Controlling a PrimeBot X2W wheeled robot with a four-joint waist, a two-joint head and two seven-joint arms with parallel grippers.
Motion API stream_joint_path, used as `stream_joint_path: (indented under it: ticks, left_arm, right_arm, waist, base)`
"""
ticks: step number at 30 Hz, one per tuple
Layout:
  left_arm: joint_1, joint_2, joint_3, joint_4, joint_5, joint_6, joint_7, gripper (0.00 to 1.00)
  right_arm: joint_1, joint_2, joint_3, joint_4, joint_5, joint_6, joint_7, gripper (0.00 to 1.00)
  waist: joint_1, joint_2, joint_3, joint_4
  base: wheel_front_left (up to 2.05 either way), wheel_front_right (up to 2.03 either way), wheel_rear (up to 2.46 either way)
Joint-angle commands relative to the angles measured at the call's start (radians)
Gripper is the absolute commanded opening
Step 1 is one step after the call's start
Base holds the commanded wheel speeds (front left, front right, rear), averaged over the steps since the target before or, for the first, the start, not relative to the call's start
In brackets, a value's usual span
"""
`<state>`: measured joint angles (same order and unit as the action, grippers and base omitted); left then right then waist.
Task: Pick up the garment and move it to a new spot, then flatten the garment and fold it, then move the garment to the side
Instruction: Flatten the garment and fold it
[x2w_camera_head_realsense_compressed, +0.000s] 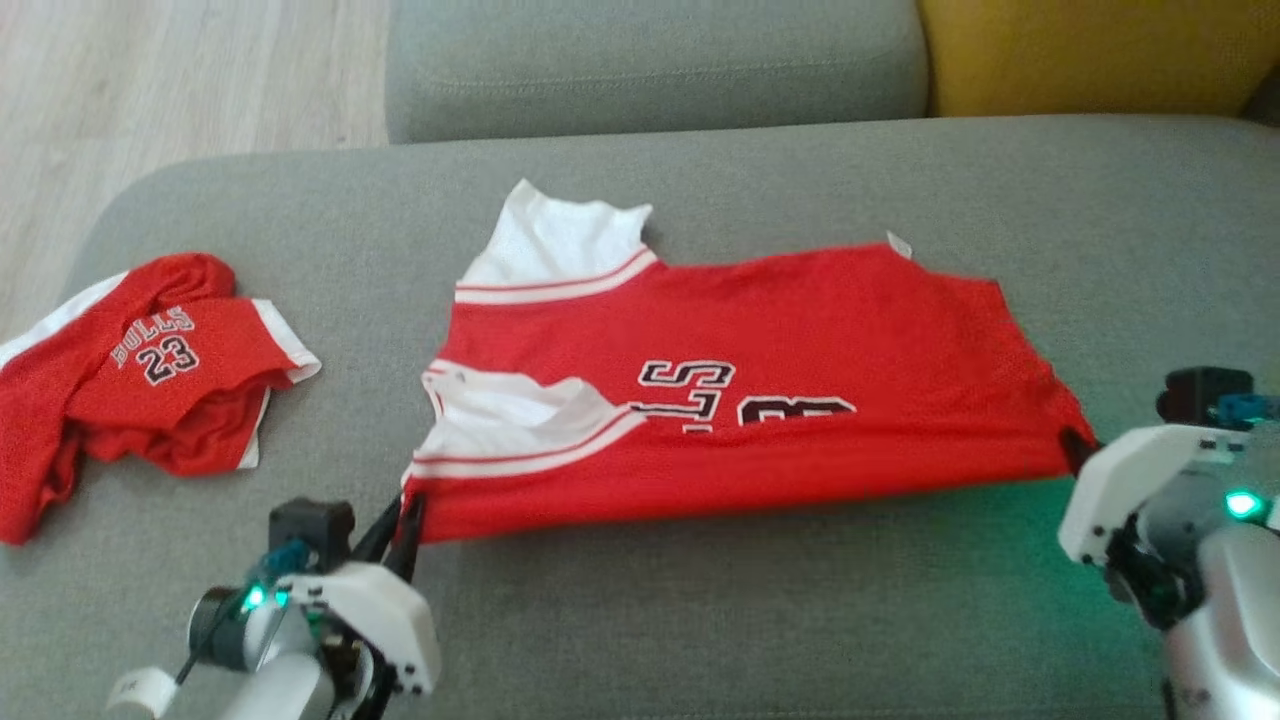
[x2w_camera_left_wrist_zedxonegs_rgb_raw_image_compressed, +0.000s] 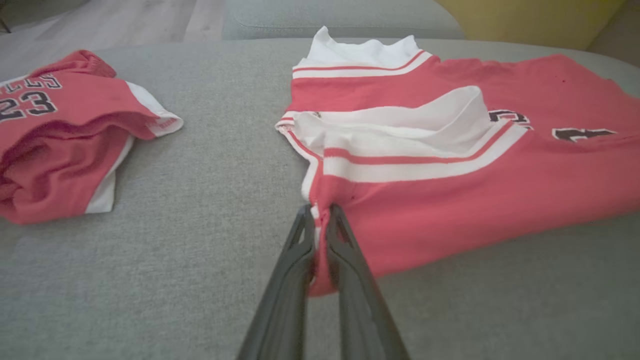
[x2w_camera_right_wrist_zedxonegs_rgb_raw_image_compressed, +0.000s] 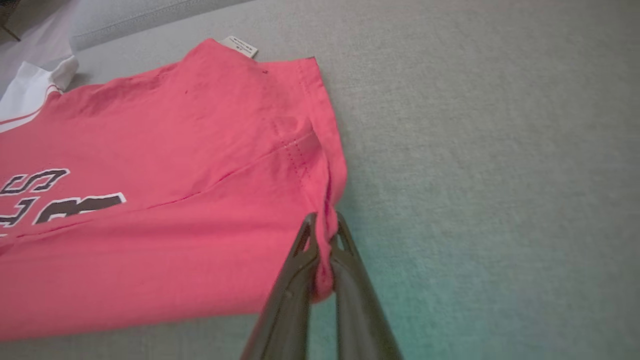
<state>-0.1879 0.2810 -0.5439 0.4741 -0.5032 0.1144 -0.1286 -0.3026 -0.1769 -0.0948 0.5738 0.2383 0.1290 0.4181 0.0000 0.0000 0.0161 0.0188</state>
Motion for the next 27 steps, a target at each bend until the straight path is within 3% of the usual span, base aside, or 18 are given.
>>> stream_joint_path:
  ticks: [1, 8, 15, 16, 17, 18, 22, 27]
  left_arm:
    - [-0.015, 0.054, 0.036, -0.051, -0.006, 0.001, 0.013, 0.0]
    - [0.06, 0.104, 0.018, -0.154, -0.019, 0.005, 0.093, 0.0]
    - [0.103, 0.12, 0.002, -0.237, -0.031, 0.021, 0.158, 0.0]
    - [0.103, 0.12, 0.002, -0.241, -0.031, 0.026, 0.16, 0.29]
    - [0.101, 0.119, 0.005, -0.246, -0.03, 0.033, 0.158, 0.73]
    - [0.099, 0.117, 0.009, -0.251, -0.03, 0.041, 0.155, 1.0]
    - [0.08, 0.104, 0.05, -0.275, -0.035, 0.078, 0.105, 1.0]
    - [0.031, 0.092, 0.115, -0.291, -0.036, 0.115, 0.011, 1.0]
  right_arm:
    - [0.017, -0.044, 0.02, -0.1, 0.03, 0.002, 0.059, 0.0]
    - [0.162, -0.088, 0.004, -0.306, 0.086, 0.002, 0.239, 0.0]
    - [0.261, -0.058, -0.042, -0.457, 0.094, 0.002, 0.335, 0.0]
    - [0.265, -0.051, -0.052, -0.471, 0.086, 0.002, 0.334, 0.35]
    - [0.268, -0.046, -0.055, -0.485, 0.075, 0.002, 0.332, 1.0]
    - [0.267, -0.038, -0.063, -0.498, 0.069, 0.002, 0.325, 1.0]
    - [0.245, 0.002, -0.104, -0.531, 0.07, 0.002, 0.282, 1.0]
    - [0.188, 0.008, -0.065, -0.577, 0.055, 0.002, 0.115, 1.0]
  waist:
    - [0.0, 0.0, -0.008, -0.004]
    - [0.0, 0.0, -0.02, -0.002]
    - [0.0, 0.0, -0.02, 0.001]
    - [0.0, 0.0, -0.019, 0.0]
    - [0.0, 0.0, -0.017, 0.0]
    - [0.0, 0.0, -0.016, -0.001]
    - [0.0, 0.0, -0.001, -0.005]
    - [0.0, 0.0, 0.038, -0.018]
  base:
    - [0.0, 0.0, 0.0]
    - [0.0, 0.0, 0.0]
    - [0.0, 0.0, 0.0]
    - [0.0, 0.0, 0.0]
    - [0.0, 0.0, 0.0]
    - [0.0, 0.0, 0.0]
    - [0.0, 0.0, 0.0]
    - [0.0, 0.0, 0.0]
